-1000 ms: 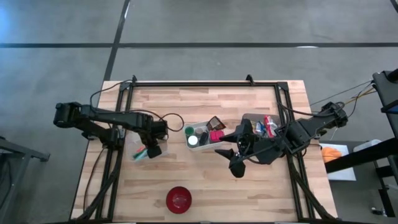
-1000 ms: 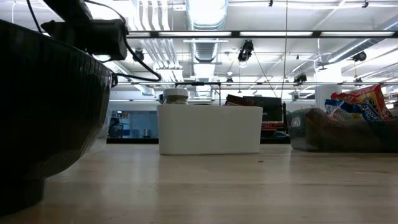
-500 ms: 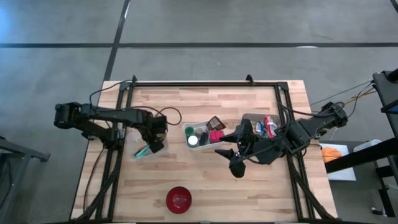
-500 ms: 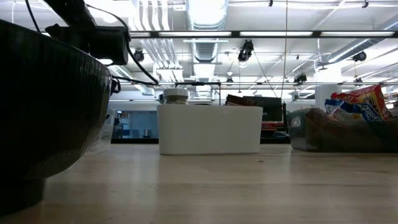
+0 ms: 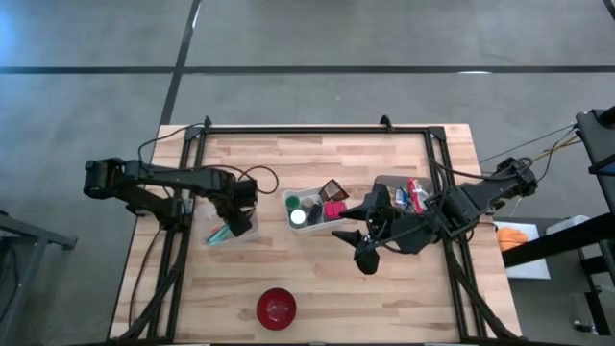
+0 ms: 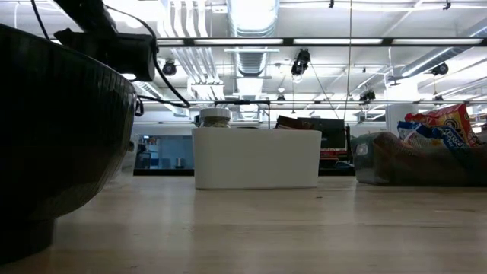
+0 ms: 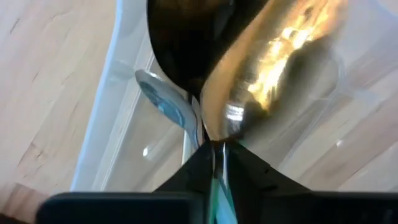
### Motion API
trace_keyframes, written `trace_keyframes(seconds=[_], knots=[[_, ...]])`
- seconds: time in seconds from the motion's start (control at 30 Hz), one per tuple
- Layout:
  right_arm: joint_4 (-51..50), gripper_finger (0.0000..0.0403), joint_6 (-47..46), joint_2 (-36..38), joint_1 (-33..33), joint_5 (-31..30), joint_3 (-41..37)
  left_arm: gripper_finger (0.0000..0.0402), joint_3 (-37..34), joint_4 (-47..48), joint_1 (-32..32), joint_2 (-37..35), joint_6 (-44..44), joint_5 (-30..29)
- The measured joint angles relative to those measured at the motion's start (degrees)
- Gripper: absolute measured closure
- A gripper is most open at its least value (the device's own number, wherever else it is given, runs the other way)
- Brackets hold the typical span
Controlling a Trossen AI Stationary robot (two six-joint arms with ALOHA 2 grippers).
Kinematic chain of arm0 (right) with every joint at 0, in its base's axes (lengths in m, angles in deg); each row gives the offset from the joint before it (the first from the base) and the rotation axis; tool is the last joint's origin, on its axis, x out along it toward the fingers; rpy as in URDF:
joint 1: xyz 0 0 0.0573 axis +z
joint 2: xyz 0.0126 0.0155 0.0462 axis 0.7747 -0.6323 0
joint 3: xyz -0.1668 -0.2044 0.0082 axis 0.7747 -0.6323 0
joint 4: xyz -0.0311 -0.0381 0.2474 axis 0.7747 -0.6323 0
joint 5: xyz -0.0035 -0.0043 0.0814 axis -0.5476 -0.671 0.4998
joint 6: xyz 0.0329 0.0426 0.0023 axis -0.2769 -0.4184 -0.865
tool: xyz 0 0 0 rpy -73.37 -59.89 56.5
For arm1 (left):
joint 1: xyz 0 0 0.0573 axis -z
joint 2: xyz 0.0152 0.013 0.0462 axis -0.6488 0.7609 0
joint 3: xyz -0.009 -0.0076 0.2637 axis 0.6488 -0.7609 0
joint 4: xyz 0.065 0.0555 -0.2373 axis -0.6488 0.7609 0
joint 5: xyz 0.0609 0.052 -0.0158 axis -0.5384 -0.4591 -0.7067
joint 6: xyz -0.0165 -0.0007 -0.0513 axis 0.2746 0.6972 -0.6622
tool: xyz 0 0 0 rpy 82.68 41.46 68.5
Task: Pick & Place Food Item
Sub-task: Put the green spoon into the transparent bin, then return to Home Position
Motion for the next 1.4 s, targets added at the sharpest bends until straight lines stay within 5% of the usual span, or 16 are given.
trace_keyframes(seconds=[0.37, 0.67, 1.17, 1.3, 1.4], knots=[[0.00, 0.0170, 0.00, 0.00, 0.00, 0.02, 0.00, 0.0251, 0.54, 1.76, 0.04, 0.00, 0.24, 2.19], [0.02, 0.0170, -2.62, 0.71, 0.00, 0.00, -0.02, 0.0166, 6.78, 11.83, 0.04, -0.19, 1.05, 4.10], [-1.27, 0.0170, 2.50, 6.49, 0.85, -0.01, -0.02, 0.0148, 13.70, 12.43, 1.13, -14.38, -1.96, 2.95], [-8.14, 0.0170, 13.35, 9.86, 2.60, 0.57, -0.02, 0.0148, 15.29, 7.20, 3.54, -22.21, -2.83, -2.94], [-17.43, 0.0170, 2.60, 12.59, 3.46, 0.87, -0.02, 0.0148, 15.11, 1.84, 6.30, -28.47, -4.60, -13.05]])
